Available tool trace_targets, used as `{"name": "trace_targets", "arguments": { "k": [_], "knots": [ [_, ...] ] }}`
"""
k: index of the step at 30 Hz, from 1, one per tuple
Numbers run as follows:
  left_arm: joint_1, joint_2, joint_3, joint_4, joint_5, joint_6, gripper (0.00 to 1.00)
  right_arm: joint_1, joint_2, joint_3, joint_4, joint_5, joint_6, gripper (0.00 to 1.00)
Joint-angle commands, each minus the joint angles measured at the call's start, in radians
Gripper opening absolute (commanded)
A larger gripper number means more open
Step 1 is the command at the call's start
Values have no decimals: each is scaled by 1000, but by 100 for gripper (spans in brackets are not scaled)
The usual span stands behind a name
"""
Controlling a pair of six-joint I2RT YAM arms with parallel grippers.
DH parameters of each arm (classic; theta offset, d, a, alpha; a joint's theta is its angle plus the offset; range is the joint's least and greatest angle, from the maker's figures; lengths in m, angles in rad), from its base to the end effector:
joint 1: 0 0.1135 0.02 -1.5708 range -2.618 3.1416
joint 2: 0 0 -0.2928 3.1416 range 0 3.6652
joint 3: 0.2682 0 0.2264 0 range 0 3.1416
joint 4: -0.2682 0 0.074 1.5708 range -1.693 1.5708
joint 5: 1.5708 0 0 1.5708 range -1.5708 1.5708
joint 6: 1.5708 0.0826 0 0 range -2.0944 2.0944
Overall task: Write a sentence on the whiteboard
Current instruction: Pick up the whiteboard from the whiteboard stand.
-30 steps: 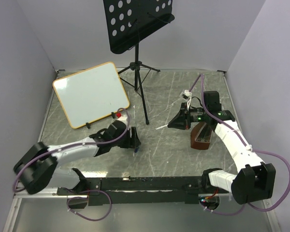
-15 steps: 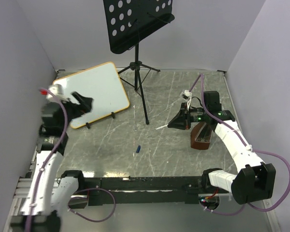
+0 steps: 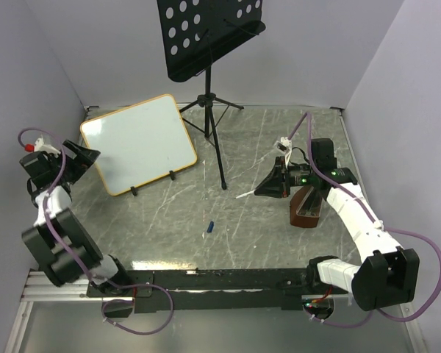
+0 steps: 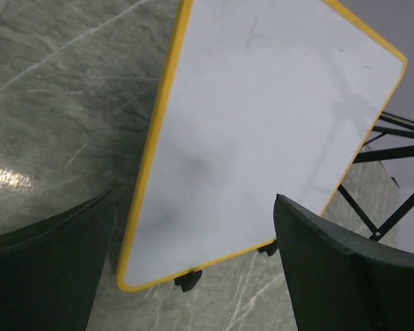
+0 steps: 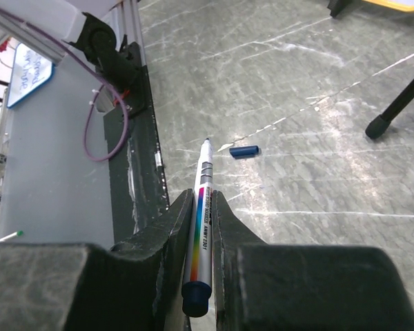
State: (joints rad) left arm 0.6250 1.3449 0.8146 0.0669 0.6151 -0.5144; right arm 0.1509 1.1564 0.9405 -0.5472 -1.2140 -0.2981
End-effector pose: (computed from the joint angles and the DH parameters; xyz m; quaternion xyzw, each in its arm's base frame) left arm 0.2709 0.1367 0.2770 -0.3032 0.7685 -0.2294 0.5146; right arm 0.1886 0.1070 0.3223 -0.3867 0.6864 0.4994 0.3605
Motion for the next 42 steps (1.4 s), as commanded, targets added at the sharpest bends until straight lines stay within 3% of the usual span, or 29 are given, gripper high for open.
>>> {"name": "trace_targets", "arguments": {
  "k": [1, 9, 14, 17, 25, 27, 33, 37, 38, 39, 42],
  "knots": [
    [2, 109, 25, 171, 136, 91, 97, 3, 3, 15, 21, -61, 11, 0],
    [2, 348, 139, 204, 317, 202, 99, 7, 11, 18, 17, -79, 11, 0],
    [5, 489, 204, 222, 449, 232, 90, 10, 3, 15, 20, -76, 13, 0],
    [4, 549, 238, 247, 540, 215, 84, 10, 8, 18, 16, -78, 10, 0],
    [4, 593, 245, 344, 627, 162, 81, 26, 12, 23, 9, -81, 4, 0],
    [4, 612, 271, 321, 656, 178, 71, 27, 14, 23, 9, -79, 5, 0],
    [4, 640, 278, 356, 669, 157, 56, 30, 19, 26, 3, -79, 1, 0],
    [4, 622, 261, 511, 689, 48, 32, 32, 19, 26, 1, -79, -3, 0],
    [4, 616, 249, 545, 687, 24, 23, 32, 19, 27, 0, -79, -3, 0],
    [2, 608, 244, 575, 683, -16, 2, 32, 19, 27, 0, -79, -4, 0],
    [4, 580, 235, 677, 686, -86, 1, 30, 20, 27, 0, -79, -4, 0]
  ]
}}
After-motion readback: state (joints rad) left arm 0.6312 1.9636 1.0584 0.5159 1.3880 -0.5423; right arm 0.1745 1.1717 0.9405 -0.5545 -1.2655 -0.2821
